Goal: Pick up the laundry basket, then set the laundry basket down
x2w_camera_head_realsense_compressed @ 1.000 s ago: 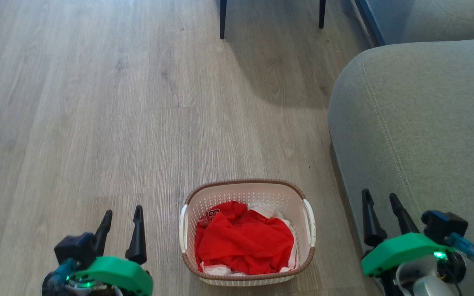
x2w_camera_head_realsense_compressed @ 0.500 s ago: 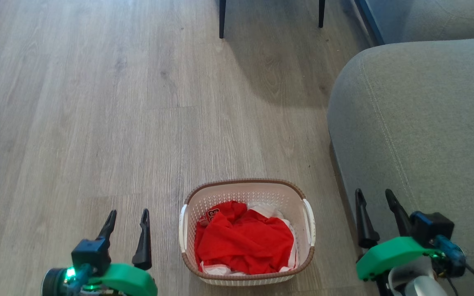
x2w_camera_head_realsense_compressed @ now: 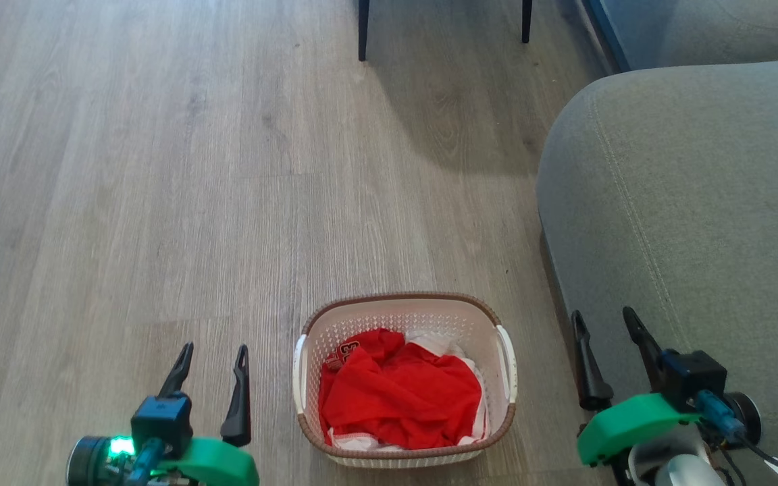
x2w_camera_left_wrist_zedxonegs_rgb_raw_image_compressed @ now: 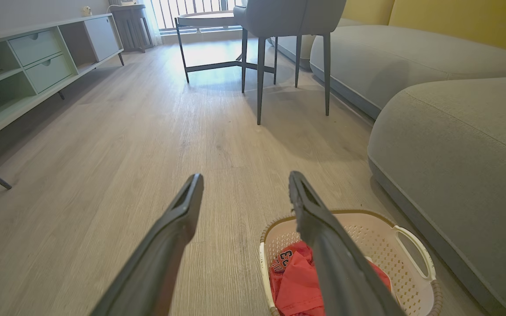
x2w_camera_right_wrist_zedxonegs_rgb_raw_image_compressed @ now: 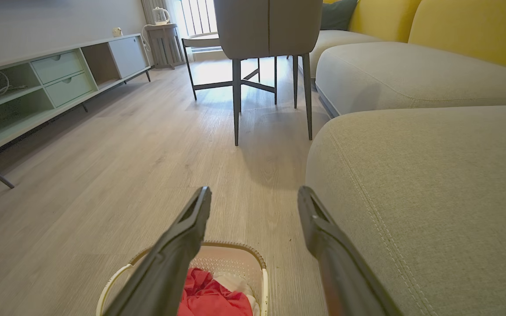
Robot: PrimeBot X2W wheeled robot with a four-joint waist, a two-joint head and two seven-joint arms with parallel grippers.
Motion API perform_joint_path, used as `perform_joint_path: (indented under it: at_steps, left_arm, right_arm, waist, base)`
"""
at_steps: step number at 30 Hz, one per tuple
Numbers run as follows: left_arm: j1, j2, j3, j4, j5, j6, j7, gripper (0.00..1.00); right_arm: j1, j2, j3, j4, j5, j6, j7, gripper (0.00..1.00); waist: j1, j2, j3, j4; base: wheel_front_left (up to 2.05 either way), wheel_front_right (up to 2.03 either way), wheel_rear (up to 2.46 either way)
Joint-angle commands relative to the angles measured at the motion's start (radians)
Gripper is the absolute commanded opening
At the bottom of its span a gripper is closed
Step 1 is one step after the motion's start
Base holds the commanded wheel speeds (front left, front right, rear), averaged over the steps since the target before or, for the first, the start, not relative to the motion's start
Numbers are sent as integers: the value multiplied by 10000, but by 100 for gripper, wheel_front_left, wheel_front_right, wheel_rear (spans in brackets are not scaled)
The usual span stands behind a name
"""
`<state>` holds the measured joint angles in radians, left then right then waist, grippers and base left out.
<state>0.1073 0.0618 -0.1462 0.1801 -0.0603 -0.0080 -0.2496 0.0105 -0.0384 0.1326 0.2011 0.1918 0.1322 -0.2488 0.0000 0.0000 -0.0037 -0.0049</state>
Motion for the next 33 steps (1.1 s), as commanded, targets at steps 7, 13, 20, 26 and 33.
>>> perform_joint_path:
  at_steps: [7, 13, 20, 26, 33]
  left_arm:
    - [-219, -11, 463, -183, -5, -22, -122, 100]
    - [-226, -36, 522, -157, 11, -61, -122, 100]
    - [-306, -57, 526, -184, 44, -94, -122, 100]
    - [-616, -76, 512, -152, 37, -113, -122, 100]
    - [-1334, -98, 471, 131, -170, -185, -122, 100]
  right_arm:
    - [-141, -118, 204, -309, -85, -15, -130, 100]
    - [-144, -118, 181, -313, -92, -15, -130, 100]
    - [-206, -118, 92, -285, -130, -15, -130, 100]
    - [-603, -118, -13, -139, -237, -15, -130, 100]
    - [-1409, -118, -91, 207, -342, -15, -130, 100]
  waist:
    - [0, 0, 19, -16]
    - [0, 0, 59, -30]
    - [0, 0, 312, -18]
    - [0, 0, 899, -19]
    - [0, 0, 2071, -4]
  base:
    - [0, 0, 0]
    - [0, 0, 0]
    - [0, 0, 0]
    - [0, 0, 0]
    - [0, 0, 0]
